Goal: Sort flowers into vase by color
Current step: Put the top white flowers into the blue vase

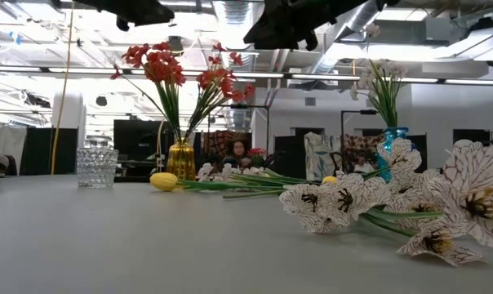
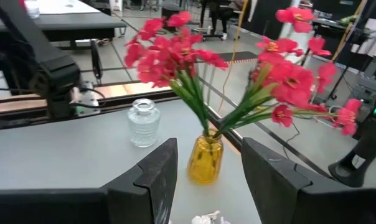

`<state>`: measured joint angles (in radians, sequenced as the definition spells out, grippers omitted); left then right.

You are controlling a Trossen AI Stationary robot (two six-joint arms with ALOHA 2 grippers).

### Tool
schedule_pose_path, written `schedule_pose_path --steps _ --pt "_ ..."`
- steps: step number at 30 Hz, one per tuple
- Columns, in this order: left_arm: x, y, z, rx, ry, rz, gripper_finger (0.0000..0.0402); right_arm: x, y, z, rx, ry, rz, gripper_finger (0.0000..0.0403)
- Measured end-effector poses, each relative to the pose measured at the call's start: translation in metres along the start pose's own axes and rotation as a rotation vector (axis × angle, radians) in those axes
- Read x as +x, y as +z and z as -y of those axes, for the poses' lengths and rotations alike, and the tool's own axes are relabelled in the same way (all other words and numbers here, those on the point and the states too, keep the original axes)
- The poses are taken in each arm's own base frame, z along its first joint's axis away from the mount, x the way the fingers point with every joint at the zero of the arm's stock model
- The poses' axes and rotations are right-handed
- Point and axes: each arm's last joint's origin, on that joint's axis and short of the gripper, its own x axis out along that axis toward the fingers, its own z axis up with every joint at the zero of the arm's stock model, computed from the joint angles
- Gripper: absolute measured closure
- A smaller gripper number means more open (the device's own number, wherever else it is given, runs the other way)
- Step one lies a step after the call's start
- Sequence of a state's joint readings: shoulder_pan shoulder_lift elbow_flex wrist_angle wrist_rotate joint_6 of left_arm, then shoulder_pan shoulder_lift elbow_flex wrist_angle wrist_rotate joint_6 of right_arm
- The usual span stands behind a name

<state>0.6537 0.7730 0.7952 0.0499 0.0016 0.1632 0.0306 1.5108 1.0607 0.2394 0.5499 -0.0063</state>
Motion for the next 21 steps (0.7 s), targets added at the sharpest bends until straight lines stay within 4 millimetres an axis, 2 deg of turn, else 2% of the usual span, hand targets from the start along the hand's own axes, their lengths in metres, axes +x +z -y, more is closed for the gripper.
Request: schedule_pose_path --steps 6,11,18,21 --pt "-0.026 -0.007 0.01 -0.039 -0.127 -0.133 0.0283 -0.007 0.0 -0.012 -0.048 0.043 0.004 0.02" --pt "-0.037 -0.017 0.022 -0.106 -0.251 -0.263 0.0283 -0.013 -0.001 -0.021 -0.043 0.072 -0.005 0.02" --pt "-0.041 -0.027 0.048 -0.149 -0.481 -0.401 0.0283 -0.025 -0.015 -0.031 0.009 0.089 -0.245 0.02" --pt "-0.039 -0.031 0.063 -0.148 -0.568 -0.403 0.0283 -0.03 -0.024 -0.033 0.028 0.08 -0.332 0.02"
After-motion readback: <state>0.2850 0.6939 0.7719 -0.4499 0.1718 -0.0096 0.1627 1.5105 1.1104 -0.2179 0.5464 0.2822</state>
